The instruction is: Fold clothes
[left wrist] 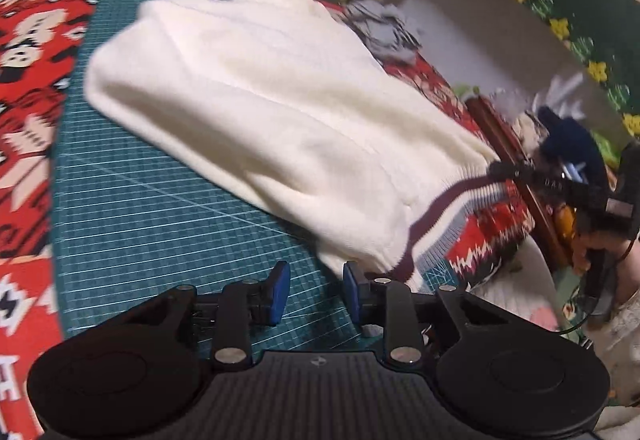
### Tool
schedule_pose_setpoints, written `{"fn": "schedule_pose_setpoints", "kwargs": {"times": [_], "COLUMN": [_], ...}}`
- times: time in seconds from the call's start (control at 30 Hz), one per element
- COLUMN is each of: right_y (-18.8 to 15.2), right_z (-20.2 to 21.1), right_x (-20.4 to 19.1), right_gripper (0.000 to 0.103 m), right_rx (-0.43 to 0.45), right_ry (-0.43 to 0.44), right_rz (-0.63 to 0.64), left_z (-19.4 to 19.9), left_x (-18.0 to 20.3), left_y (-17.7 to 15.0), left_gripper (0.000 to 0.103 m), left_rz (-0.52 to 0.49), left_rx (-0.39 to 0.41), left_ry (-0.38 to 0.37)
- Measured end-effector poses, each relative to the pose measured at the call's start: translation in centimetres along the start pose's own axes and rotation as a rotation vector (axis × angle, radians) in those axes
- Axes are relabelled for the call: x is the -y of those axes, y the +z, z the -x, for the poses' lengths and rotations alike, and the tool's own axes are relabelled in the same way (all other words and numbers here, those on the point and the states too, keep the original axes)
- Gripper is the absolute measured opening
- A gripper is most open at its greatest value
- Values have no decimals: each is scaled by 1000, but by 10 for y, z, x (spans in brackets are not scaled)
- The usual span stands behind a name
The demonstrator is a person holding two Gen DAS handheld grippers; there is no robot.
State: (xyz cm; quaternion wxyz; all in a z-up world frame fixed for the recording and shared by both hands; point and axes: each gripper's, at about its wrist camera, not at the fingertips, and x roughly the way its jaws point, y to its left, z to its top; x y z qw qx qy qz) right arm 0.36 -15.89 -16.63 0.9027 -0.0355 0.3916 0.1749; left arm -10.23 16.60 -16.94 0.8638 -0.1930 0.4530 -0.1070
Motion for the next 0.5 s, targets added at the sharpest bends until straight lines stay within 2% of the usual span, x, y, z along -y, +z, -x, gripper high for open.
{"fn": "schedule_pose_setpoints", "kwargs": {"times": [0.17,0.2,0.23,0.27,0.37,0.5], "right_y": [-2,-2,-3,-3,-5,-3], "right_z": [1,1,1,1,3,13], "right_x": [-2,-2,-3,-4,-7,-8], "right_gripper": [8,8,8,8,8,8], "right_rx": [5,5,5,6,7,18], "right_ry": [15,16,22,27,44,75], "right_rz": [5,8,7,6,16,20], "left_z": [-22,-26,-30,-32,-23,22], "left_x": [21,25,29,32,33,13], "left_y": [3,4,3,2,1,4], "left_gripper": [26,14,8,7,6,6], "left_rz": [-69,-83,-104,-125,-154,-120], "left_rx": [-40,-49,-55,-48,-30,30], "left_ry": [-12,-15,-9,0,36,87]}}
